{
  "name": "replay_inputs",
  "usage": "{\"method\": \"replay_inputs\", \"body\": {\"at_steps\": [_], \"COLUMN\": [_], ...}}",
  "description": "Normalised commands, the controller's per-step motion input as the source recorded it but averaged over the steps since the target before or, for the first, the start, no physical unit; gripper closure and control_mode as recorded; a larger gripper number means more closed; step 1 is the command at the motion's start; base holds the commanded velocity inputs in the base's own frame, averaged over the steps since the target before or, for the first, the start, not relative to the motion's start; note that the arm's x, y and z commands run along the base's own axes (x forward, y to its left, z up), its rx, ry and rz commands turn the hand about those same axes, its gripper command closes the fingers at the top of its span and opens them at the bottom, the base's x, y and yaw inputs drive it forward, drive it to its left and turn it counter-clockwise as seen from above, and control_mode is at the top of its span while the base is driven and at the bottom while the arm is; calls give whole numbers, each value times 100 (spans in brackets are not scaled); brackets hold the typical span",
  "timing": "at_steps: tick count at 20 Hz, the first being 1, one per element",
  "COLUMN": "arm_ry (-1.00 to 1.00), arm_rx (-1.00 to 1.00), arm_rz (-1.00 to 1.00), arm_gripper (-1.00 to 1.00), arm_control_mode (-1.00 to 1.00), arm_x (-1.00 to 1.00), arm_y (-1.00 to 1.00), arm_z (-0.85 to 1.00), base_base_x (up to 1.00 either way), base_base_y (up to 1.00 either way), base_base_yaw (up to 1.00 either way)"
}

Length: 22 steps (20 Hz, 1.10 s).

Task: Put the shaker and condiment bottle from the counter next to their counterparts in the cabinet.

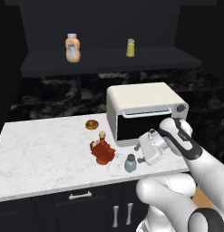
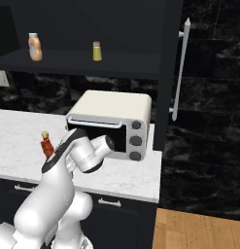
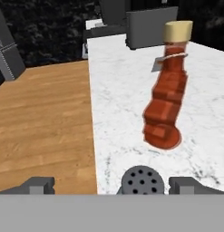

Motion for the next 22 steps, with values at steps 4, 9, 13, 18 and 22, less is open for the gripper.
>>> {"method": "replay_inputs", "body": {"at_steps": [4,9,13,18,22], "arm_ry": [-10,0,0,0,0], "arm_rx": [0,0,0,0,0], "arm_rz": [-16,-1,0,0,0], "arm_gripper": [-100,-100,-100,-100,-100], "arm_control_mode": [-100,-100,-100,-100,-100], "arm_x": [0,2,0,0,0], "arm_y": [16,11,16,14,21], "arm_z": [-15,-22,-45,-41,-42], "base_base_x": [0,0,0,0,0], "base_base_y": [0,0,0,0,0], "base_base_yaw": [0,0,0,0,0]}}
